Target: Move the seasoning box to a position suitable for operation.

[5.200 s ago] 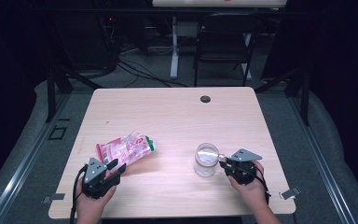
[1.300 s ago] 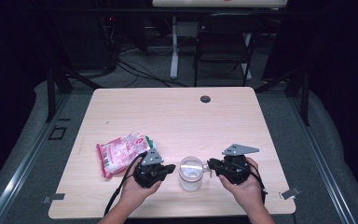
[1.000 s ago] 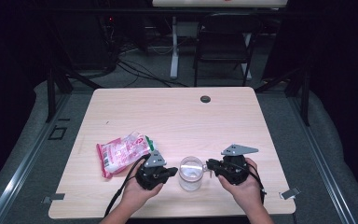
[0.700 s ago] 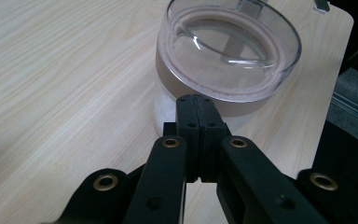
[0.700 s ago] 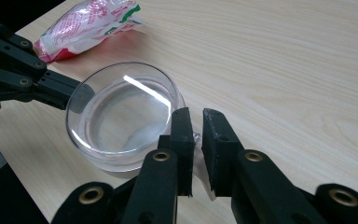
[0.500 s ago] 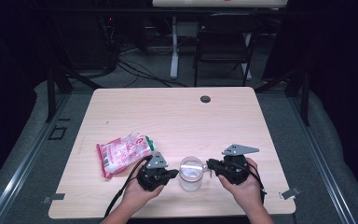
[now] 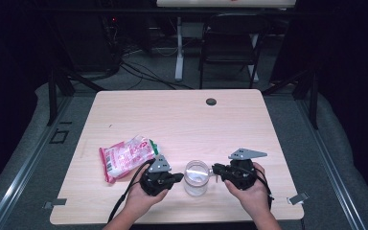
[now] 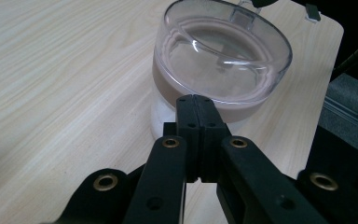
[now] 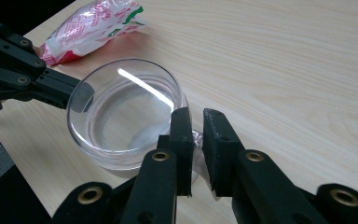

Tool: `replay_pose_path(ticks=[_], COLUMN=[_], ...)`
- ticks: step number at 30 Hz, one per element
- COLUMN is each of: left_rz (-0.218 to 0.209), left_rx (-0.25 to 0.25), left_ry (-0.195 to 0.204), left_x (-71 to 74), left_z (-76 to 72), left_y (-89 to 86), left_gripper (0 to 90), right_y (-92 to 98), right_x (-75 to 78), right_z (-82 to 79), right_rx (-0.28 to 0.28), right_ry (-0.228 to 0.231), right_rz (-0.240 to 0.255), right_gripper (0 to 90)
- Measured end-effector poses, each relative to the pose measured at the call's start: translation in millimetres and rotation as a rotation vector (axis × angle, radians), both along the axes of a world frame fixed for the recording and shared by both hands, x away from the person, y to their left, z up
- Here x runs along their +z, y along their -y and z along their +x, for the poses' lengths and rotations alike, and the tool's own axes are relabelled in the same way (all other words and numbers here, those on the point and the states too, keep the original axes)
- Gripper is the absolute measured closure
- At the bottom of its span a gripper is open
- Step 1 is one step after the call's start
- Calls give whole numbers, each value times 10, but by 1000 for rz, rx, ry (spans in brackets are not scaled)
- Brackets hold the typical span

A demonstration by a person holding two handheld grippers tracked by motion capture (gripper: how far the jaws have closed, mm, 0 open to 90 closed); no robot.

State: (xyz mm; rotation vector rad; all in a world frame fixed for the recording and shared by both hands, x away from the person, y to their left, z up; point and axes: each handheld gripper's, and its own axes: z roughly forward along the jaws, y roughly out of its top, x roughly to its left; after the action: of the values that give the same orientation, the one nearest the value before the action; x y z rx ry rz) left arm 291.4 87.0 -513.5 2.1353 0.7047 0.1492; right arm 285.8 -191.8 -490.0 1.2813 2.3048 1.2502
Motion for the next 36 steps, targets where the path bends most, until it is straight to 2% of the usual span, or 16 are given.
replay_pose_path(ticks=[6,10,18,26,31,35,36], left_rz=[-23,-28,-36,-37,-46,-46,-44], left_rx=[-3,0,-2,-8,2,2,-1], left_ry=[-6,12,2,11,7,16,18], left_x=[45,84,102,121,153,184,192], left_z=[-4,-16,-14,-18,-16,-19,-19], left_y=[-16,-14,-13,12,13,37,41], left_gripper=[900,900,900,900,900,900,900], right_y=[21,40,47,56,36,9,-13], right_x=[-14,-25,-29,-31,20,75,86], right_z=[4,7,7,5,-29,-94,-144], right_rx=[-3,-4,-5,-9,3,42,54], right_ry=[-4,-14,-15,-11,4,38,58], right_rz=[17,36,37,32,14,17,5], right_gripper=[820,819,819,812,768,705,676])
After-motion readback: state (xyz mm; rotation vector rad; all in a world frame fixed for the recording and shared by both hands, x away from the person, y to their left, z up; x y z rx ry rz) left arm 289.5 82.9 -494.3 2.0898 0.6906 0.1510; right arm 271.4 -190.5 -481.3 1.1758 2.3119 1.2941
